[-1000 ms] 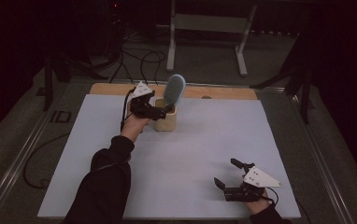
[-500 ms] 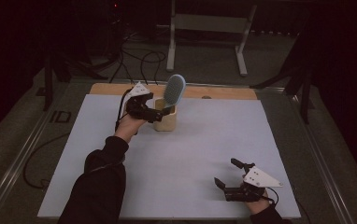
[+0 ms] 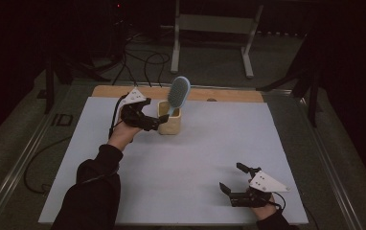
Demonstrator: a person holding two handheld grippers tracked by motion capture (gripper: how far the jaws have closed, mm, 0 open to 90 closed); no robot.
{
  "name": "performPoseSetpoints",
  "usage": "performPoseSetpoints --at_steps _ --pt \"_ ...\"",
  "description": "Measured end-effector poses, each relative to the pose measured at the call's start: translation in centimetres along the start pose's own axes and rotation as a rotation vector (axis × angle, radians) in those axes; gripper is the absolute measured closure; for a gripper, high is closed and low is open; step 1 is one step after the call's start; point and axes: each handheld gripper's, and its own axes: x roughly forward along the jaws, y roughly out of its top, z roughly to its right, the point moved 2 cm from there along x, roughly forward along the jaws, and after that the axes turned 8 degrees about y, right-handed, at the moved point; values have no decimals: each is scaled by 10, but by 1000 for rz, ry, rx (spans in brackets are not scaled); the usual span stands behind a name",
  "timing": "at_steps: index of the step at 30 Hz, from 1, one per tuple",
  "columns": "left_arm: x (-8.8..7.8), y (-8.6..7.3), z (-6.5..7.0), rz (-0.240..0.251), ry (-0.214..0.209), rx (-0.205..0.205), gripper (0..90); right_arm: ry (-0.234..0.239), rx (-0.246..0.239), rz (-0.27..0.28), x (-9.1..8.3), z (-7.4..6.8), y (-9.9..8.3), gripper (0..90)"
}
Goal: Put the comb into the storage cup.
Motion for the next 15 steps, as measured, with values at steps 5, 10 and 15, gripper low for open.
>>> performPoseSetpoints --at_steps 5,10,15 --pt "-9 -5 -3 -4 -4 -11 0 4 -2 -2 1 0 0 75" --pt "-19 -11 -5 -15 1 1 0 3 -4 -1 1 0 0 75" --pt "-29 -17 -7 -11 6 -6 0 1 -4 -2 1 -1 0 75"
